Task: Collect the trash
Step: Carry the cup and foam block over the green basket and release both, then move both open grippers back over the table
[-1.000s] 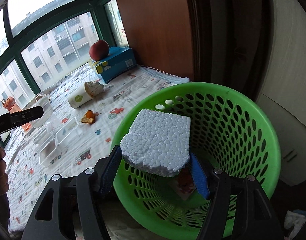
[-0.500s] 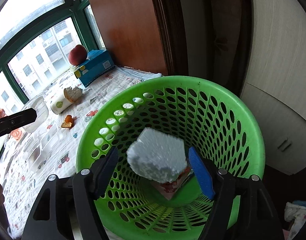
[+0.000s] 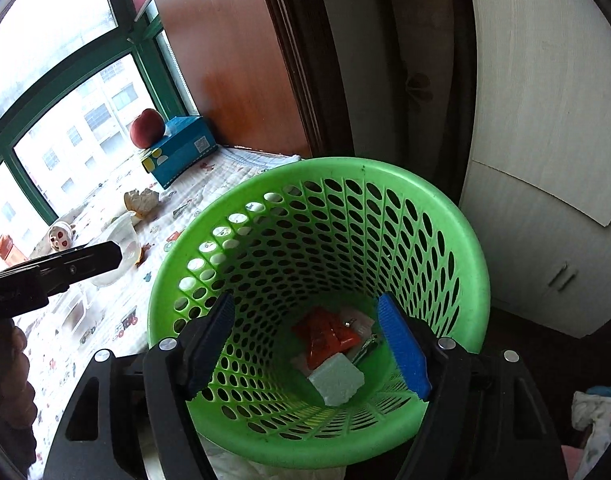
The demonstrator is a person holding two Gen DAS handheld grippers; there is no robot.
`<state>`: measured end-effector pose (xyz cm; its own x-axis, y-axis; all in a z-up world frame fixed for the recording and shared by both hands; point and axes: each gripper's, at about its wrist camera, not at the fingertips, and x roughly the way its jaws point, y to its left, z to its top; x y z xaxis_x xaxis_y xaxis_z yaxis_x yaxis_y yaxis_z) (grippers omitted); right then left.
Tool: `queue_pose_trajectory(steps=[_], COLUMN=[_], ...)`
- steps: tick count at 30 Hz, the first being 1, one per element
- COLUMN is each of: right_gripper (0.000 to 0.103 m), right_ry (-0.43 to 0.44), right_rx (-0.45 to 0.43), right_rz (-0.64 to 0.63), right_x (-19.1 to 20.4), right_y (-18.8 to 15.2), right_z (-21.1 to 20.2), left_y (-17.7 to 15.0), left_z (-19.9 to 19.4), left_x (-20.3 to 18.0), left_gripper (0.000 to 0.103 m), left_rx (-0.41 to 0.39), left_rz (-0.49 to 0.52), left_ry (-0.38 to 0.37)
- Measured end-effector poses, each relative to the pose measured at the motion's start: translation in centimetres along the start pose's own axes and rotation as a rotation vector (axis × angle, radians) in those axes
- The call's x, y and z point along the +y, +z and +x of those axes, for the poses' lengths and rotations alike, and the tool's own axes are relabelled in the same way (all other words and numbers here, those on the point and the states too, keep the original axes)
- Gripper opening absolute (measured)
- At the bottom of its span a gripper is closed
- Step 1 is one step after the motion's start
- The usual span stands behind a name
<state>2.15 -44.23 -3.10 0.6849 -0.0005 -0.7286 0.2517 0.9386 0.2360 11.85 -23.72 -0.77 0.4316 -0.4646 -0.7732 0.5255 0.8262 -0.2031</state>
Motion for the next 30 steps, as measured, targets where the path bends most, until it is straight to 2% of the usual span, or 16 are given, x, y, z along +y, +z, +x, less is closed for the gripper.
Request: queue_pose_trajectory(steps=[13, 16, 19, 24, 30], right_gripper=[0.073, 0.073, 0.073, 0.073, 0.074], right_ry=[-0.028, -0.030, -0.029, -0.017, 0.010], right_rx=[-0.028, -0.030, -0.029, -0.028, -0.027], right_rz=[0.046, 0.056, 0.063, 0.068, 0.044], right_x=[-2.1, -2.5, -2.8, -2.5, -0.9], right_y=[-0.9, -1.1, -1.3, -1.5, -1.5], right_z=[-2.0, -2.2, -2.3, -2.4, -2.5], left_y=[0.0, -0.1, -0.3, -0.4, -1.0], left_z=[2.1, 2.4, 2.2, 1.4, -0.1], left_x=[-2.9, -3.3, -3.6, -2.8, -0.1], left_gripper=[0.065, 0.067, 0.075, 0.076, 0.076], left_rx=[0.033, 0.041, 0.035, 0.021, 0.001], left_rz=[0.034, 0.031, 0.031, 0.014, -0.033], left_ry=[-0.049, -0.066, -0.071, -0.062, -0.009])
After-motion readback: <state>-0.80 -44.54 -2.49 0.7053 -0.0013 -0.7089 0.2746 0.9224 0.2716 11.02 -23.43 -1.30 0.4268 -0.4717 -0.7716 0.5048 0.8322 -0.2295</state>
